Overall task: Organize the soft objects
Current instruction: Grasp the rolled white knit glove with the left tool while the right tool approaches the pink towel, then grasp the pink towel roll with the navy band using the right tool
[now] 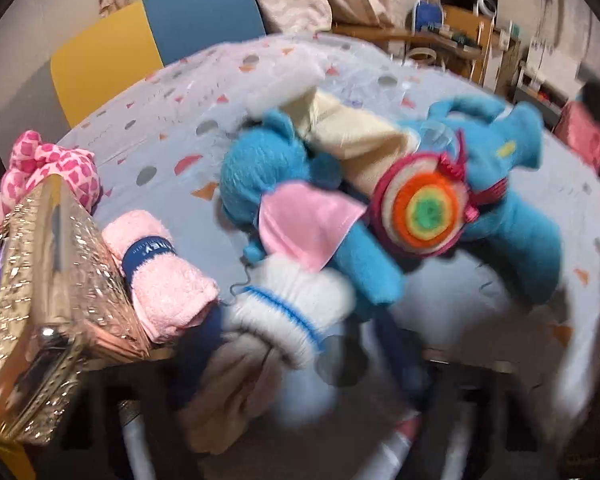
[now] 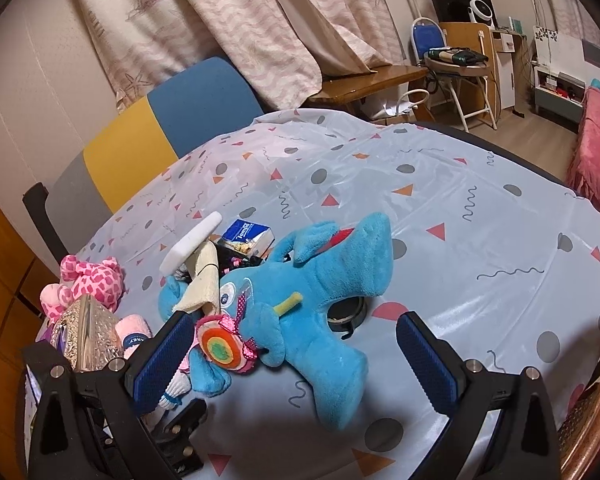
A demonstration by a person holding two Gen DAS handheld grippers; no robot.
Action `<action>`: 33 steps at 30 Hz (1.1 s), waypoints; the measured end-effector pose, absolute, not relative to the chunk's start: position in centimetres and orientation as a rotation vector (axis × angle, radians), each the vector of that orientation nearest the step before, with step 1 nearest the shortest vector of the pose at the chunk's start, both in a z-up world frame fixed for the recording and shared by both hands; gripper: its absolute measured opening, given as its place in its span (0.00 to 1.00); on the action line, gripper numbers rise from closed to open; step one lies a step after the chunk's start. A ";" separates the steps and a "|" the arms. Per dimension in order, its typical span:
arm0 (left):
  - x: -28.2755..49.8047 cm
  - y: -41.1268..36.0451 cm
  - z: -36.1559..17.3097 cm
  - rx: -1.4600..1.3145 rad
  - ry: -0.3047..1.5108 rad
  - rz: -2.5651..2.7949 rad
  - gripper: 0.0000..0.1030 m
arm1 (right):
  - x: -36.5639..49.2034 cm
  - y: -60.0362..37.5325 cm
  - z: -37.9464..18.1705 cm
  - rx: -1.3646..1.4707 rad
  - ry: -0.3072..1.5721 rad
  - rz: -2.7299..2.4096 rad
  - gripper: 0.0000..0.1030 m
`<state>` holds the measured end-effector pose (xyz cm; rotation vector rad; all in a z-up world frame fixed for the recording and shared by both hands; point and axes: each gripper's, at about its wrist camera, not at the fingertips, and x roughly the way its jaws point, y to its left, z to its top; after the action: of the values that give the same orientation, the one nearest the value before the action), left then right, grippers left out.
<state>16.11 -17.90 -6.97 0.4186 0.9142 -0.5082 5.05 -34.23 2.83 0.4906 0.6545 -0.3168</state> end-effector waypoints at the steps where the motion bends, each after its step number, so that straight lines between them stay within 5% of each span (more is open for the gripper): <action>1: 16.1 -17.8 -7.2 0.420 0.921 -0.515 0.53 | 5.0 -34.2 2.8 0.485 0.654 -0.320 1.00; 4: 15.1 -16.8 -7.0 0.380 0.918 -0.543 0.46 | 5.0 -34.3 2.8 0.483 0.658 -0.333 1.00; 13: 6.0 -12.6 -6.6 0.336 0.885 -0.527 0.46 | 4.9 -34.8 2.7 0.516 0.663 -0.322 1.00; 19: 3.6 -10.1 -6.8 0.324 0.864 -0.491 0.44 | 5.4 -33.8 2.5 0.510 0.696 -0.248 0.91; 25: 4.2 -8.7 -7.9 0.289 0.885 -0.495 0.36 | 7.8 -30.0 2.5 0.400 0.783 -0.021 0.62; 27: 4.3 -8.5 -8.0 0.264 0.887 -0.502 0.36 | 9.3 -28.4 2.4 0.361 0.826 0.078 0.46; 30: 4.3 -8.4 -8.0 0.258 0.882 -0.506 0.36 | 12.2 -26.1 2.5 0.313 0.877 0.193 0.35; 33: 4.2 -8.3 -8.0 0.247 0.879 -0.509 0.36 | 15.6 -23.7 2.2 0.264 0.935 0.312 0.35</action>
<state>4.24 -8.30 -7.97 0.2474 0.8786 -0.5089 15.63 -23.71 2.21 0.2636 0.9352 0.3122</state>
